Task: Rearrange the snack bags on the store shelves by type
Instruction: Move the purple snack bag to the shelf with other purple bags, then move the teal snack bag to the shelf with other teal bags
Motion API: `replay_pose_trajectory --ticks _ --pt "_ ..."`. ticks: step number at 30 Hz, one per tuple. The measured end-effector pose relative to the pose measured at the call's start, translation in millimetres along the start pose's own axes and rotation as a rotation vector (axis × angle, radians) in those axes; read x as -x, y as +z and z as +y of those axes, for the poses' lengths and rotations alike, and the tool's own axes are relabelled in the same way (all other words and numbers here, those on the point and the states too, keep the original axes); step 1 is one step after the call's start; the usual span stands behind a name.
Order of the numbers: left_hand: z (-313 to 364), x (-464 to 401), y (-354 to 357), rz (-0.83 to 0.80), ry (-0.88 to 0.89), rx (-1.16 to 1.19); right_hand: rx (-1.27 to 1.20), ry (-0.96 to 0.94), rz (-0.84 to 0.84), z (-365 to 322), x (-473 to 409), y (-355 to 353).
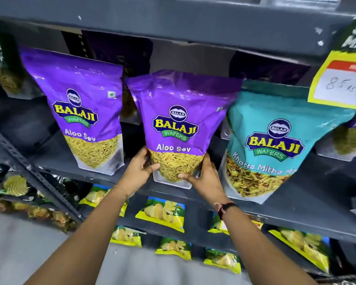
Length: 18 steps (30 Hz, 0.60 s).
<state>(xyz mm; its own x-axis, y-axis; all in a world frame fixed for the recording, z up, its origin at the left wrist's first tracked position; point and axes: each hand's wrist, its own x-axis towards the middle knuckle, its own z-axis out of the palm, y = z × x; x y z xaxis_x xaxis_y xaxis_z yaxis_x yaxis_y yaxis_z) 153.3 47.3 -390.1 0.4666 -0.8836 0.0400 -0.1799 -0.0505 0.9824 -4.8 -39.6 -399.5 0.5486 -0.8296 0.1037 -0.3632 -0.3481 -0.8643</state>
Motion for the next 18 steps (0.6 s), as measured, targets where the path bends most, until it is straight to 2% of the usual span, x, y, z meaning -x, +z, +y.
replay_pose_trajectory --ticks 3,6,7,8,10,13,15,18 --pt "5 8 5 0.049 0.024 0.063 -0.068 -0.017 0.014 -3 9 -4" --pt "19 27 18 0.415 0.162 0.042 -0.032 -0.082 0.068 -6 39 -19" --pt "26 35 25 0.503 0.244 -0.01 -0.018 -0.129 0.103 -5 53 -28" --pt "31 42 34 0.526 0.339 -0.077 -0.006 -0.18 0.163 -5 66 -38" --pt "42 50 60 0.43 0.472 -0.206 0.002 -0.256 0.377 0 84 -64" --pt "57 48 105 0.173 0.527 -0.273 -0.068 -0.227 0.64 15 86 -108" --pt "59 38 134 0.03 0.462 -0.266 -0.106 -0.117 0.617 28 76 -133" --pt "53 22 158 -0.007 0.271 -0.265 -0.175 0.021 0.309 53 58 -156"
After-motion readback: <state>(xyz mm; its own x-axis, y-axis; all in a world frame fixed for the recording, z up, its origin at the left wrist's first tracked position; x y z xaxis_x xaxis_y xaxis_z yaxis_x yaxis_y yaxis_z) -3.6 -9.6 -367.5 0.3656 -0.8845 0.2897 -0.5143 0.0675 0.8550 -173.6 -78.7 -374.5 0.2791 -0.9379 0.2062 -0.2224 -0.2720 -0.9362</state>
